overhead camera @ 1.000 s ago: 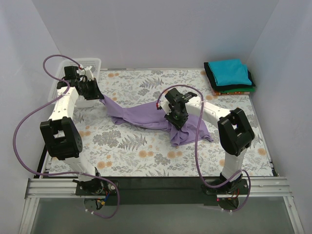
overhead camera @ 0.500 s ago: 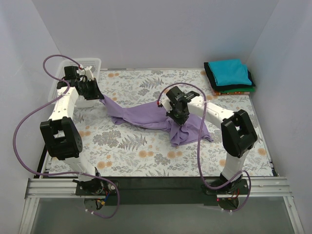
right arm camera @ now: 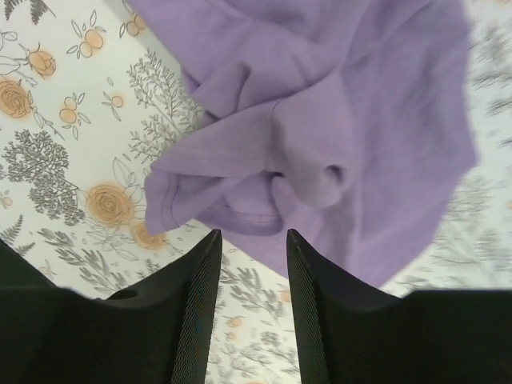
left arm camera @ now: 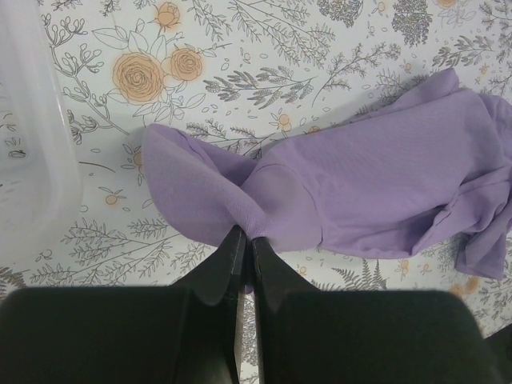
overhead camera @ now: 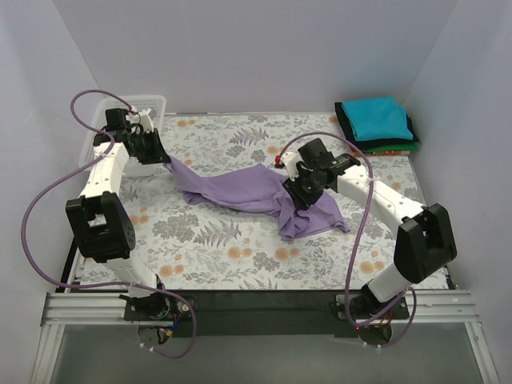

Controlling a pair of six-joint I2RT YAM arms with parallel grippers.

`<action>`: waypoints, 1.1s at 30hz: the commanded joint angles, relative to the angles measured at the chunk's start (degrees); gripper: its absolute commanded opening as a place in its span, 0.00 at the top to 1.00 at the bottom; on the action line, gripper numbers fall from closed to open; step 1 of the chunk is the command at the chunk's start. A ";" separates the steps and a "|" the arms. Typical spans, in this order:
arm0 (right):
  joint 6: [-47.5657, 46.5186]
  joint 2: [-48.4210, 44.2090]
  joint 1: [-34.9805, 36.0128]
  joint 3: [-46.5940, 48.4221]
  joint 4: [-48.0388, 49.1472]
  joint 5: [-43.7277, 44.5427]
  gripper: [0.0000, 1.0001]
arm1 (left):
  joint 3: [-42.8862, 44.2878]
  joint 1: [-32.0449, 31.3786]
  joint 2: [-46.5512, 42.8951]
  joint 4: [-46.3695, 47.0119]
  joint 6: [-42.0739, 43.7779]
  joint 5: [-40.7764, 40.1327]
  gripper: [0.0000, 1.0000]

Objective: Fold and stack the t-shirts
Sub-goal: Flatten the tshirt out

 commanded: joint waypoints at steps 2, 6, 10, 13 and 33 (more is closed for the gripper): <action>7.05 -6.63 -4.04 -10.28 7.60 -10.28 0.52 | 1.45 -0.07 -2.01 -0.41 -0.28 1.48 1.00; 14.17 -11.66 -8.35 -18.01 17.10 -15.90 0.44 | 0.48 -0.07 -2.19 -0.33 -0.63 1.57 1.00; 20.40 -12.01 -10.29 -23.64 25.61 -22.49 0.43 | 0.13 -0.07 -2.10 -0.24 -1.24 1.75 1.00; 24.89 -11.32 -10.64 -27.16 31.59 -26.71 0.43 | -0.13 0.02 -2.10 -0.15 -1.42 1.66 1.00; 30.61 -0.68 -11.08 -27.78 37.33 -25.49 0.36 | 1.27 0.02 -0.52 -0.15 -1.16 1.40 1.00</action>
